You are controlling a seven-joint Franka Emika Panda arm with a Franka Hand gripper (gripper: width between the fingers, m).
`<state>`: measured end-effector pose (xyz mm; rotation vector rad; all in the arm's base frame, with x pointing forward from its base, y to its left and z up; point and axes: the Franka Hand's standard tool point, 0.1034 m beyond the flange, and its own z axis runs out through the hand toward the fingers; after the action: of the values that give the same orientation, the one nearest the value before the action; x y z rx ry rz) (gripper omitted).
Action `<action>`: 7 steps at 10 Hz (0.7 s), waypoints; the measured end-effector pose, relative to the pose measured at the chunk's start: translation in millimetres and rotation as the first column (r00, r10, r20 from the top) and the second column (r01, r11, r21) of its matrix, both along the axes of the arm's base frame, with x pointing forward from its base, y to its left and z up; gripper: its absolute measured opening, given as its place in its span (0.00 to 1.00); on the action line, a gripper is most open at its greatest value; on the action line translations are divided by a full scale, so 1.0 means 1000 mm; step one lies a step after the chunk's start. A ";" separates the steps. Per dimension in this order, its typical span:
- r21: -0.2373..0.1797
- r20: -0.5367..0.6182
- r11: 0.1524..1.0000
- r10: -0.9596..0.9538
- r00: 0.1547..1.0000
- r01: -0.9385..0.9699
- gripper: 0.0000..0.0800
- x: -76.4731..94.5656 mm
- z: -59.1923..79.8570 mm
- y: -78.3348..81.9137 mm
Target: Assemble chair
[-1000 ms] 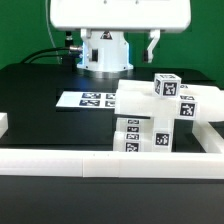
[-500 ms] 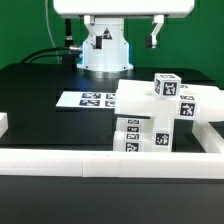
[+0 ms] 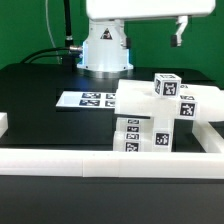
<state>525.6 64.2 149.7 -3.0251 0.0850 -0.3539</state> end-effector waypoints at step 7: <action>0.028 -0.236 1.000 0.001 0.972 0.006 0.81 -0.047 -0.040 0.021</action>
Offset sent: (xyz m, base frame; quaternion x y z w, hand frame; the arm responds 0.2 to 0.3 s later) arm -0.0114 -0.0101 -0.0210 0.0332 -0.0647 0.0699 0.9949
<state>479.1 84.7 109.8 -3.0239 0.1097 0.0096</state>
